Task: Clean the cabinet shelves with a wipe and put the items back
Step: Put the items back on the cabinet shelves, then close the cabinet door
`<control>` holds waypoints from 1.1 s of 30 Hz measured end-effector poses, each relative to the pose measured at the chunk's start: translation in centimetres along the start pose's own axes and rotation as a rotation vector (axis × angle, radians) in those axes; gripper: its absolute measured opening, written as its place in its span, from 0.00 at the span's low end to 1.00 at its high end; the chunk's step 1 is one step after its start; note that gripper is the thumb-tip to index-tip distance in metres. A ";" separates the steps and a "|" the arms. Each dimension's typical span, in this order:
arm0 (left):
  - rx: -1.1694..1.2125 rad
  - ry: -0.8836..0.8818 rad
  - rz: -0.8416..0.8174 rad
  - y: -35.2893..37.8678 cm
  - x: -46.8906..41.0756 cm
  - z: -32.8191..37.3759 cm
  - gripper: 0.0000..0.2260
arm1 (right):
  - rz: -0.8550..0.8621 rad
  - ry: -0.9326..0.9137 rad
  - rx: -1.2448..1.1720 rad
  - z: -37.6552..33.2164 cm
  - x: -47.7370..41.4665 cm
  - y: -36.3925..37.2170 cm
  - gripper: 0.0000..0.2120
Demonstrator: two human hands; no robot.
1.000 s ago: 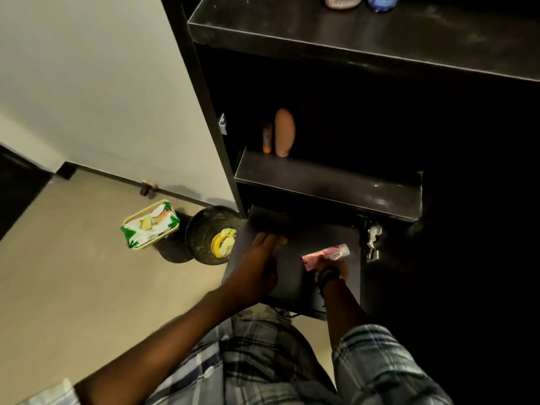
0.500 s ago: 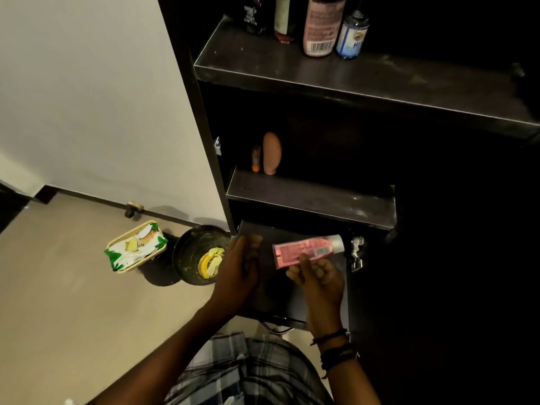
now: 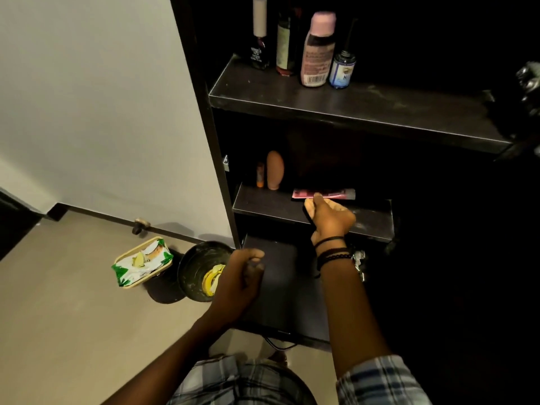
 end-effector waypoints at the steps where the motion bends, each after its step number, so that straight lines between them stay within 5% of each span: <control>1: -0.001 0.011 0.003 -0.4 0.1 0.2 0.14 | 0.014 0.006 0.013 0.0 -0.2 0.3 0.06; 14: -0.023 0.059 -0.072 -4.2 0.2 -0.8 0.13 | 0.130 -0.158 0.219 5.7 5.6 -4.7 0.12; 22: 0.046 0.156 -0.340 -4.4 5.2 -1.4 0.14 | 0.548 -0.020 0.069 14.8 13.5 -19.7 0.22; 29: 0.112 0.264 -0.562 -2.0 9.6 1.9 0.11 | 0.905 -0.103 -0.222 13.2 22.2 -31.9 0.51; 31: 0.139 0.279 -0.619 -1.0 10.8 2.9 0.11 | 0.913 -0.191 -0.148 11.0 23.4 -33.6 0.48; 33: 0.162 0.288 -0.649 -0.1 11.4 3.9 0.11 | 0.891 -0.243 -0.026 9.2 23.3 -34.9 0.35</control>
Point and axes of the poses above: each hand's wrist, its own x-axis away from the middle knuckle, its own y-axis out of the palm, z = x × y, the point moved 7 cm from there along -x, towards the middle knuckle, and after that the axes turned 4 degrees about y, right-handed, at the moved point
